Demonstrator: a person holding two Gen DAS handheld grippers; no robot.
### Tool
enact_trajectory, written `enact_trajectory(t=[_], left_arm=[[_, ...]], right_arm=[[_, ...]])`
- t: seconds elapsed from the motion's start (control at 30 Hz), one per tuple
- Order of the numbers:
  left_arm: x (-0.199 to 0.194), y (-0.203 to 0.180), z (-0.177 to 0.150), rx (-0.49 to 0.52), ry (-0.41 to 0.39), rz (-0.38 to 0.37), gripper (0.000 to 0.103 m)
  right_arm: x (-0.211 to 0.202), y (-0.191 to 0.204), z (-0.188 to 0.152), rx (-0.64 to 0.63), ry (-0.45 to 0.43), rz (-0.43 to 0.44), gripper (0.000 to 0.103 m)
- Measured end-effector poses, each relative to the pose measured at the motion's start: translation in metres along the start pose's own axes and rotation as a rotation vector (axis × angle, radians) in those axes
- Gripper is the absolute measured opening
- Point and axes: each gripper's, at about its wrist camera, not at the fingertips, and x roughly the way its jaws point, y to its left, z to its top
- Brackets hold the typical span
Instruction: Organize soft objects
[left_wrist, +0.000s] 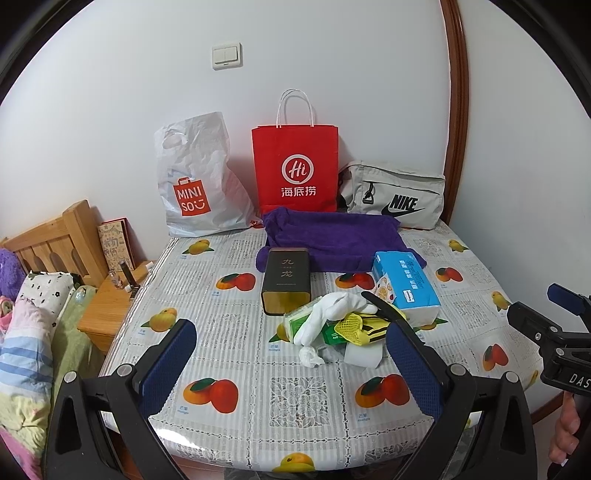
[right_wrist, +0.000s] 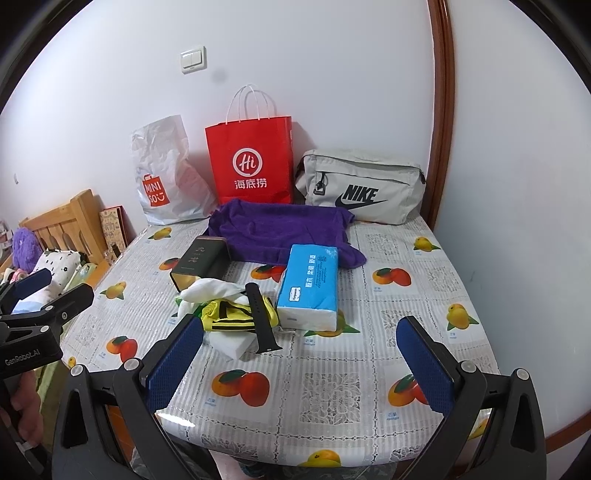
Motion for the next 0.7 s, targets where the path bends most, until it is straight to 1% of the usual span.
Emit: enact_trajectory(t=[0.5,0.7], left_arm=[[-0.0013,0.0022,0.0037,0.003,0.001,-0.003,0.103],[0.0024,-0.0004,0.0054,0.007,0.010,-0.001,0.103]], right_arm=[[-0.0028,0.0019,0.0007,-0.005,-0.009,-0.002,0.103],[-0.0068,0.0057,-0.0003,-0.015,-0.027,0.002,0.103]])
